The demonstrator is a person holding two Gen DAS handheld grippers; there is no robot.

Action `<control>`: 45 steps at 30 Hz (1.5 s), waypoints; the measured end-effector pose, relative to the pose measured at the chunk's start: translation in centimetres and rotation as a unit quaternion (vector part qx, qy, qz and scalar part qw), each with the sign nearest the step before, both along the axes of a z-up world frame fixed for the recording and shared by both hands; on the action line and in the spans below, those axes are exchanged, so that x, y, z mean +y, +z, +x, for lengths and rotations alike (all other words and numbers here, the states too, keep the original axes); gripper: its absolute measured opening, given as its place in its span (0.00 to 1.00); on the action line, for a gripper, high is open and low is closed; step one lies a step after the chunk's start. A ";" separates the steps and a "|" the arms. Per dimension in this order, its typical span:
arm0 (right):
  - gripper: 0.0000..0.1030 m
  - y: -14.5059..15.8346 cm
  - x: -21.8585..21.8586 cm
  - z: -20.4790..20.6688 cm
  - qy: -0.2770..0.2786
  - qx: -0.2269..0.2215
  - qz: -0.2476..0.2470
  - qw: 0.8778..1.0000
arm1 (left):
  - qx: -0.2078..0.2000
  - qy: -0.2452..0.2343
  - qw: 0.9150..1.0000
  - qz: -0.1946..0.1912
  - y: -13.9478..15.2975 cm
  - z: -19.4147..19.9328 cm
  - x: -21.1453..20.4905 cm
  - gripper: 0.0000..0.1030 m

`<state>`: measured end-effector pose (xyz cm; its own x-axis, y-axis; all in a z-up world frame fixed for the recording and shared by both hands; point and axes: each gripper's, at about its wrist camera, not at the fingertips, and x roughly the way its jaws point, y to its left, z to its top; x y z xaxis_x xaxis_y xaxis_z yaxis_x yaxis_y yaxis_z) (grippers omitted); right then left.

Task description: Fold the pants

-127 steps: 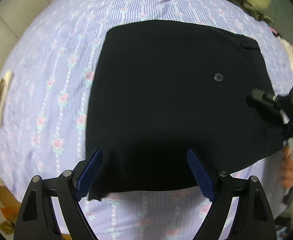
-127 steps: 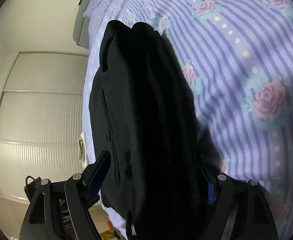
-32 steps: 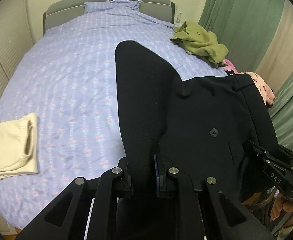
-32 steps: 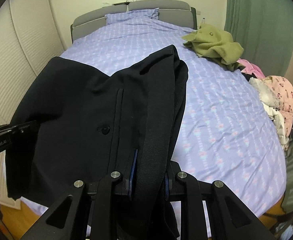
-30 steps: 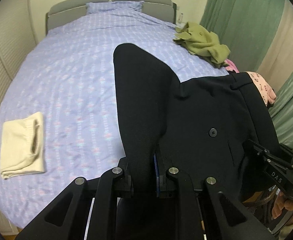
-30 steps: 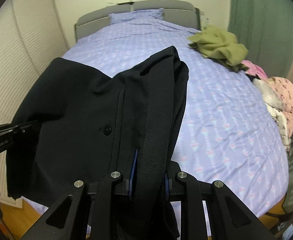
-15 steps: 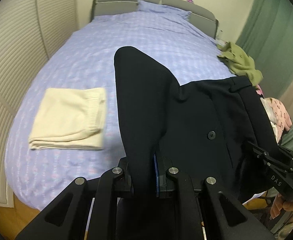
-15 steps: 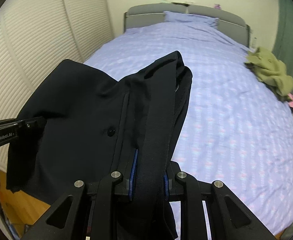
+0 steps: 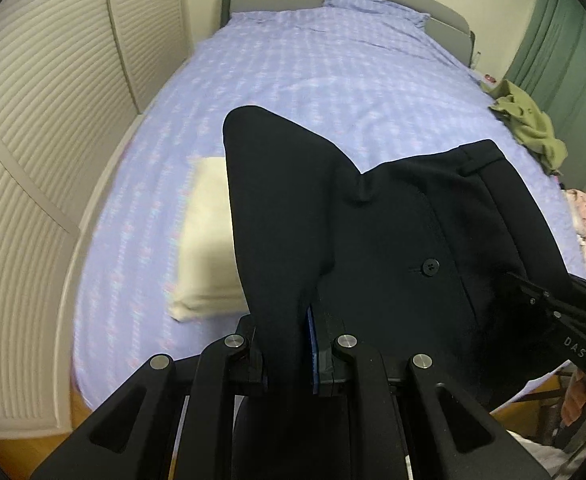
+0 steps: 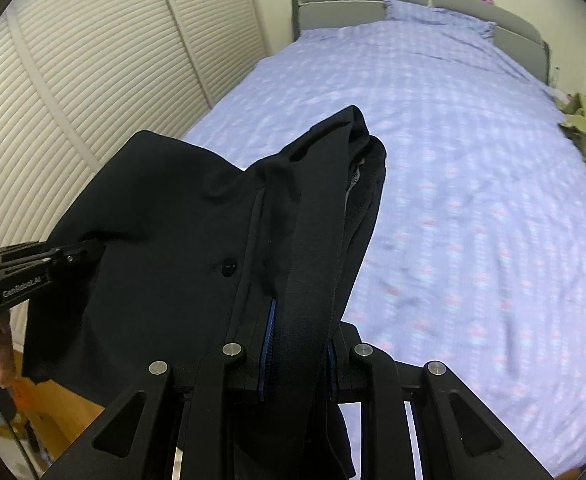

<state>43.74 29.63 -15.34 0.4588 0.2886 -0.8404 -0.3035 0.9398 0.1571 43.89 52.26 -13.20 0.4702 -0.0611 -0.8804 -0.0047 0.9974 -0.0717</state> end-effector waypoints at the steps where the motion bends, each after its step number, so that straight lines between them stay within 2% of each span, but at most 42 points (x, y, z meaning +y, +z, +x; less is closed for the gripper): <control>1: 0.21 -0.6 1.0 0.9 0.005 0.001 -0.003 1.000 | 0.001 0.004 1.000 -0.003 -0.5 0.9 1.4 0.14; 5: 0.21 -2.0 4.0 4.6 0.011 0.001 -0.014 1.000 | -0.008 0.013 1.000 -0.019 -2.3 4.5 5.4 0.14; 11: 0.21 -3.4 7.1 8.9 -0.002 -0.007 -0.039 0.999 | -0.008 -0.007 1.000 -0.016 -4.7 10.9 7.8 0.14; 14: 0.20 -5.0 7.8 10.8 -0.009 -0.001 -0.052 0.999 | 0.005 -0.012 1.000 -0.022 -6.4 13.7 8.5 0.15; 17: 0.20 -7.1 8.2 12.3 -0.011 0.012 -0.065 0.998 | 0.029 -0.017 0.999 -0.011 -9.1 16.2 8.9 0.15; 20: 0.22 -10.1 8.6 14.3 -0.010 0.054 -0.072 0.996 | 0.065 -0.006 0.998 -0.001 -12.4 17.1 9.2 0.16; 22: 0.27 -11.9 7.7 14.6 -0.024 0.097 -0.063 0.993 | 0.088 0.010 0.996 -0.008 -14.2 16.9 9.7 0.18; 24: 0.42 -12.9 6.3 14.0 -0.042 0.124 -0.058 0.990 | 0.099 0.025 0.995 0.003 -15.3 16.3 10.2 0.26; 27: 0.58 -12.8 4.4 13.1 -0.063 0.120 -0.068 0.988 | 0.106 0.039 0.993 0.029 -15.7 15.7 10.3 0.33; 28: 0.60 -12.6 3.9 12.8 -0.066 0.118 -0.066 0.989 | 0.107 0.042 0.992 0.050 -15.7 15.5 10.2 0.37; 29: 0.63 -12.5 3.5 12.6 -0.067 0.118 -0.069 0.988 | 0.108 0.046 0.989 0.091 -15.6 15.1 9.8 0.41; 30: 0.63 -12.3 3.4 12.5 -0.067 0.119 -0.077 0.988 | 0.105 0.046 0.986 0.117 -15.5 14.7 9.4 0.43; 32: 0.63 -12.0 3.3 11.5 -0.072 0.112 -0.112 0.985 | 0.106 0.055 0.982 0.143 -14.8 13.7 9.0 0.44; 34: 0.63 -10.9 2.9 11.5 -0.077 0.091 -0.133 0.984 | 0.099 0.071 0.982 0.148 -13.6 12.4 8.8 0.47; 36: 0.65 -9.0 1.9 10.2 -0.082 0.065 -0.142 0.984 | 0.071 0.077 0.984 0.142 -11.1 10.0 8.0 0.55; 37: 0.65 -8.4 1.7 9.7 -0.081 0.056 -0.139 0.985 | 0.055 0.074 0.985 0.142 -10.0 8.9 7.5 0.61; 39: 0.65 -6.2 1.2 8.5 -0.077 0.031 -0.128 0.988 | 0.029 0.071 0.987 0.141 -7.8 7.1 6.4 0.64; 41: 0.65 -4.0 -0.4 6.5 -0.077 0.009 -0.115 0.990 | 0.002 0.070 0.989 0.132 -5.0 4.6 4.7 0.72; 44: 0.77 0.0 -3.4 3.1 -0.081 -0.027 -0.092 0.992 | -0.033 0.062 0.990 0.120 -1.1 0.9 1.3 0.83; 45: 0.79 0.8 -3.8 3.2 -0.082 -0.036 -0.090 0.992 | -0.048 0.055 0.990 0.122 0.1 -0.4 -0.1 0.84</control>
<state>46.89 25.82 -14.49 0.5476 0.0537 -0.8350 -0.1480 0.9884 -0.0335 43.48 52.14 -13.06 0.5440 0.2033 -0.8141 -0.1189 0.9791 0.1651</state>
